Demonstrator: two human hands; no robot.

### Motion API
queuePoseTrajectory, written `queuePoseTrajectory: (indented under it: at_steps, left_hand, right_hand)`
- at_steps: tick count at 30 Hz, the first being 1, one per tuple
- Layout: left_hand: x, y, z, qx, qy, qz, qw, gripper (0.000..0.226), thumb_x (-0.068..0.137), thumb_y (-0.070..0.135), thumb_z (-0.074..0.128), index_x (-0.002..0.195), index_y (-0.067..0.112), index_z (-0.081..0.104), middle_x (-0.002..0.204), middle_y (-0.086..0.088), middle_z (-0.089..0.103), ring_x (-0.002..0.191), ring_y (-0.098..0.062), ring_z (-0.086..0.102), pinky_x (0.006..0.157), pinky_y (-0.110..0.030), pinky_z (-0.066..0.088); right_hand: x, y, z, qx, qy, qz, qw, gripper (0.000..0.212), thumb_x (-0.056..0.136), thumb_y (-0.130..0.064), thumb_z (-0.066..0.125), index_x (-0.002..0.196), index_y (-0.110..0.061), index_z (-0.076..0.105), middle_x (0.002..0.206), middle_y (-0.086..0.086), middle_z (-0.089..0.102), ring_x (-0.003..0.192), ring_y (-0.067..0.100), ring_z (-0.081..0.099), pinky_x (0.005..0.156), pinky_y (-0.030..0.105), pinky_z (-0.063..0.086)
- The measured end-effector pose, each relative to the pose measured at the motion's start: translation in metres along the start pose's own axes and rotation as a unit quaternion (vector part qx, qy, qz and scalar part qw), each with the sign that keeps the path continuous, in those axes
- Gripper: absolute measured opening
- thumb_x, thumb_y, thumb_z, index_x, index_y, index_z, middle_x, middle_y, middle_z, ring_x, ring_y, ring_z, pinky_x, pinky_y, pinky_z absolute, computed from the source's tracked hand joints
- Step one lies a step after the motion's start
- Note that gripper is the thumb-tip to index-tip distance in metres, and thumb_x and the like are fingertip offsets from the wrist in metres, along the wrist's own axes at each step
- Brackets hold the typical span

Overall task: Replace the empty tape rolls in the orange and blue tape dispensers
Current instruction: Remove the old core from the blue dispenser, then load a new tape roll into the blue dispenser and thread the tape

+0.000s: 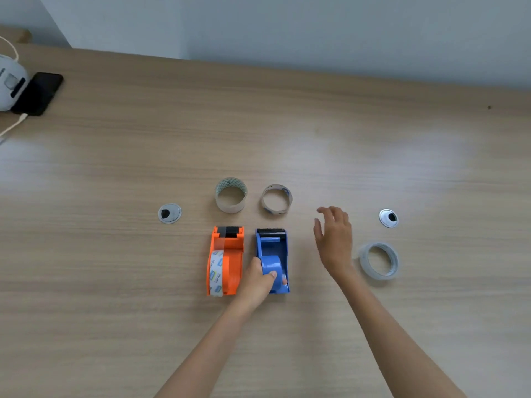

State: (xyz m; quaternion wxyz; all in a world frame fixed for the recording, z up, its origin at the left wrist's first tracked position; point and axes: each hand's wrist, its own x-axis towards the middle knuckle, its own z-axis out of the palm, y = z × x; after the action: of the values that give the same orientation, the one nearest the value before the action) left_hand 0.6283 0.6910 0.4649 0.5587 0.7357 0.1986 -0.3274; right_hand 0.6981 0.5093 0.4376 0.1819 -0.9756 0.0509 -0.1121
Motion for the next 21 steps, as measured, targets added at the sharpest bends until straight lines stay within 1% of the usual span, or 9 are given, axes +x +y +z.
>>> queuePoseTrajectory:
  at_steps: [2,4,6,9,10,12,16,19,21]
  left_hand:
    - [-0.003,0.002,0.003,-0.025,-0.002,-0.004,1.0,0.01,0.095,0.005,0.043,0.105,0.007,0.039,0.108,-0.013,0.07,0.079,-0.006,0.063,0.049,0.002,0.04]
    - [-0.005,0.001,0.006,-0.065,-0.008,-0.019,0.998,0.016,0.094,0.005,0.045,0.109,0.006,0.042,0.107,-0.013,0.072,0.085,-0.009,0.064,0.058,-0.006,0.045]
    - [-0.006,0.0,0.007,-0.091,-0.02,-0.035,0.995,0.023,0.092,0.006,0.046,0.115,0.005,0.046,0.098,-0.009,0.075,0.098,-0.019,0.063,0.072,-0.024,0.045]
    - [-0.008,0.0,0.007,-0.093,-0.026,-0.029,0.995,0.019,0.093,0.005,0.043,0.111,0.008,0.049,0.084,0.001,0.074,0.097,-0.021,0.061,0.078,-0.032,0.044]
    - [-0.01,0.002,0.006,-0.096,-0.025,-0.025,0.995,0.02,0.093,0.005,0.042,0.111,0.008,0.05,0.082,0.001,0.073,0.095,-0.022,0.062,0.083,-0.035,0.046]
    - [-0.016,0.006,0.005,-0.117,-0.028,-0.013,0.993,0.023,0.093,0.002,0.04,0.113,0.006,0.051,0.08,-0.004,0.071,0.089,-0.024,0.063,0.089,-0.041,0.047]
    - [-0.03,0.012,0.005,-0.146,-0.027,0.028,0.989,0.023,0.093,0.0,0.036,0.111,0.004,0.051,0.076,-0.008,0.066,0.077,-0.021,0.061,0.082,-0.033,0.046]
    - [-0.041,0.016,0.006,-0.138,-0.015,0.067,0.988,0.015,0.092,0.006,0.043,0.101,0.006,0.055,0.076,-0.003,0.068,0.083,-0.02,0.062,0.097,-0.04,0.044]
    - [-0.048,0.02,0.005,-0.129,-0.011,0.088,0.988,0.014,0.092,0.015,0.047,0.099,0.007,0.057,0.077,0.0,0.069,0.088,-0.019,0.062,0.103,-0.042,0.04]
  right_hand:
    - [-0.031,0.049,-0.018,-0.027,0.02,0.12,0.992,0.03,0.086,-0.014,0.059,0.115,-0.005,0.058,0.113,0.018,0.058,0.105,0.036,0.053,0.09,0.047,0.046]
    - [-0.064,0.09,-0.029,-0.077,-0.025,0.193,0.978,0.036,0.083,-0.015,0.064,0.115,-0.001,0.056,0.116,0.023,0.057,0.108,0.042,0.052,0.092,0.051,0.045]
    - [-0.091,0.111,-0.033,-0.118,-0.093,0.194,0.969,0.037,0.076,-0.01,0.072,0.11,0.0,0.06,0.106,0.023,0.06,0.101,0.043,0.055,0.091,0.052,0.044]
    - [-0.105,0.115,-0.038,-0.145,-0.127,0.155,0.969,0.022,0.072,-0.004,0.074,0.092,-0.007,0.066,0.086,0.012,0.064,0.088,0.035,0.06,0.095,0.054,0.038]
    - [-0.104,0.112,-0.041,-0.12,-0.122,0.165,0.971,0.015,0.075,-0.003,0.071,0.088,-0.009,0.065,0.083,0.008,0.066,0.086,0.033,0.061,0.097,0.052,0.035]
    - [-0.102,0.098,-0.048,-0.016,-0.117,0.194,0.974,0.009,0.079,-0.003,0.067,0.084,-0.009,0.064,0.081,0.006,0.068,0.082,0.032,0.063,0.087,0.041,0.038]
    - [-0.096,0.054,-0.074,0.254,-0.1,0.228,0.935,0.011,0.083,0.0,0.063,0.088,-0.01,0.067,0.082,0.004,0.069,0.08,0.018,0.064,0.068,0.009,0.044]
    - [-0.093,0.017,-0.095,0.373,-0.142,0.201,0.895,0.013,0.085,0.003,0.061,0.093,-0.003,0.069,0.087,0.004,0.07,0.076,0.0,0.064,0.069,0.007,0.046]
    - [-0.094,-0.006,-0.108,0.42,-0.17,0.175,0.874,0.014,0.086,0.001,0.061,0.095,-0.004,0.07,0.09,0.003,0.072,0.079,0.001,0.064,0.073,0.013,0.049]
